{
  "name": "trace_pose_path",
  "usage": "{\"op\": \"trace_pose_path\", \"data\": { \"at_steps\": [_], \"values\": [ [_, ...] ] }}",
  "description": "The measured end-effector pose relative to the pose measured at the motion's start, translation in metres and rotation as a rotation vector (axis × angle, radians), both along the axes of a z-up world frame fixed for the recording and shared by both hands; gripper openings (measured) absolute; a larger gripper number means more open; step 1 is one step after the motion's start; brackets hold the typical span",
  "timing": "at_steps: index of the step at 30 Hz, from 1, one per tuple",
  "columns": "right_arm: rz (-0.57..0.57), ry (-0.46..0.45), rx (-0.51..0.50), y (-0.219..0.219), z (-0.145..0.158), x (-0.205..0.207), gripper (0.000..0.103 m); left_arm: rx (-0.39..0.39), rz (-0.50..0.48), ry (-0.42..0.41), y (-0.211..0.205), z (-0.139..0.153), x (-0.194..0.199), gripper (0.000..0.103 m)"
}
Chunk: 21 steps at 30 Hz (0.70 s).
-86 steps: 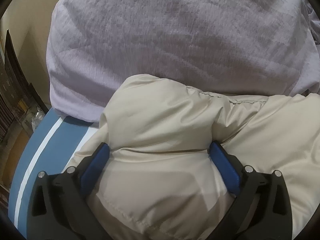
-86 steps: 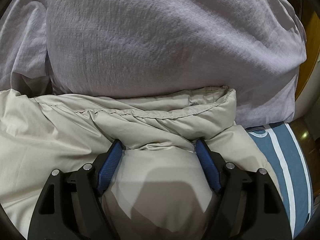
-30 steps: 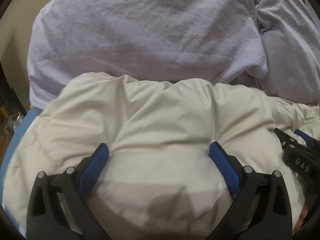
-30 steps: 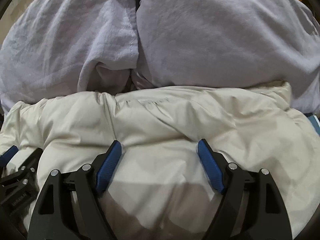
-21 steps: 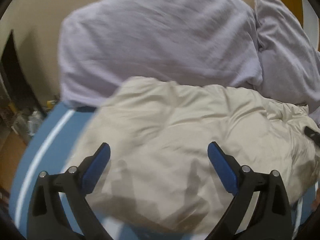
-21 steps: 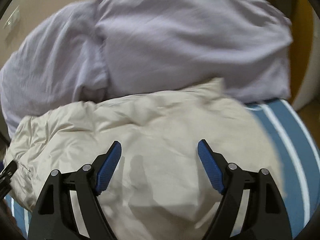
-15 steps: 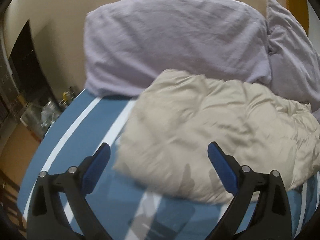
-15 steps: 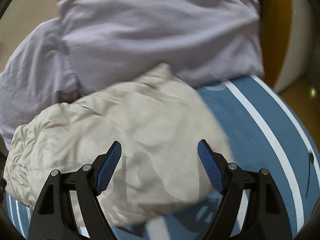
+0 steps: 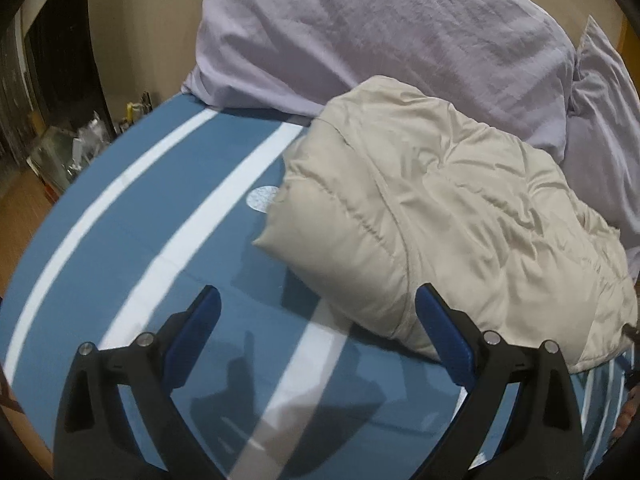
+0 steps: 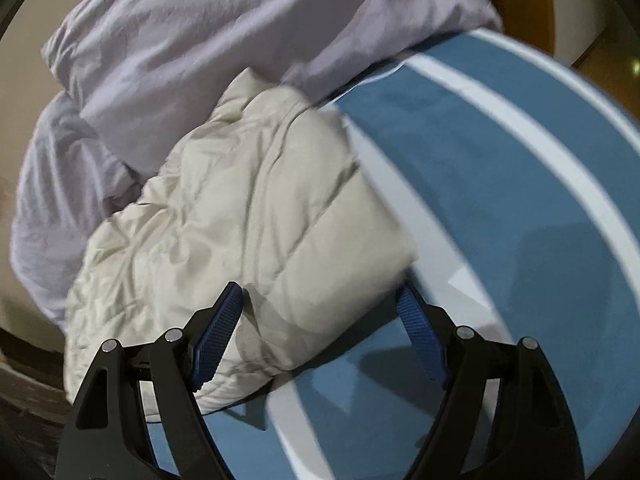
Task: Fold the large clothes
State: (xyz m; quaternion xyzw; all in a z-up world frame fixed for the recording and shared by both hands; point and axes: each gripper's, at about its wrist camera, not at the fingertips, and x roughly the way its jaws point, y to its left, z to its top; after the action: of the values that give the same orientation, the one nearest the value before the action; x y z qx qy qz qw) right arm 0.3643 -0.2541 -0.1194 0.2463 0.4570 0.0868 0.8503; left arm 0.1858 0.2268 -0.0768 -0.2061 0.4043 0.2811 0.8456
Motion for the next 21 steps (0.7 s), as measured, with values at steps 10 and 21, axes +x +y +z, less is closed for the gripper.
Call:
{"op": "trace_pose_path", "data": {
  "at_steps": [10,21],
  "values": [
    [0.012,-0.024,0.044,0.012,-0.016,0.009,0.069,-0.065,0.014,-0.027,0.011,-0.016,0.036,0.08],
    [0.055,-0.117,-0.01,0.016,-0.003,-0.006,0.031,-0.093,0.028,-0.093,0.014,-0.005,0.03,0.041]
  ]
}}
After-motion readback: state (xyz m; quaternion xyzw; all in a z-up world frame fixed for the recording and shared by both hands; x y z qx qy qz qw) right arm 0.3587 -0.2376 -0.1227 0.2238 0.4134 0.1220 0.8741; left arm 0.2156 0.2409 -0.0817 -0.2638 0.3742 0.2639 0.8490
